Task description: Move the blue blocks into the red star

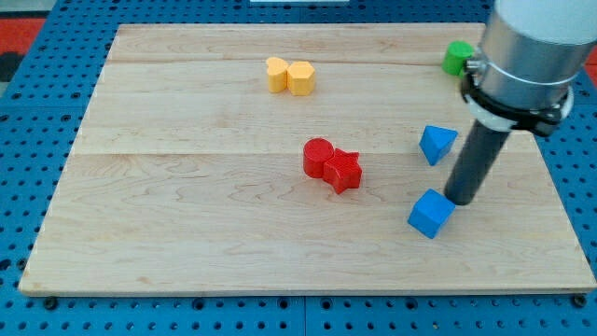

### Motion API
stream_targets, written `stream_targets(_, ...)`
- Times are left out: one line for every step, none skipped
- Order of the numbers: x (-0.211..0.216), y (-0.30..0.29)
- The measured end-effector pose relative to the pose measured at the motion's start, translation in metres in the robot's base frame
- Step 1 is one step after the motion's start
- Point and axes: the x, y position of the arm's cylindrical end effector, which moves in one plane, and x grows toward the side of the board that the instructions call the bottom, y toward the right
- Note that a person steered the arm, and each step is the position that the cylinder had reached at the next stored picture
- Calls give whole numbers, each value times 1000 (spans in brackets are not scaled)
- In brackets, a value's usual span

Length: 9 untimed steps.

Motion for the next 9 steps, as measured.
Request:
stream_targets(18,39)
stream_targets(59,35)
stream_targets(53,-12)
stream_targets(31,-61)
stream_targets(10,-105)
stream_targets(-2,-131)
stream_targets(2,-97)
stream_targets(20,-24)
stream_targets(0,-5)
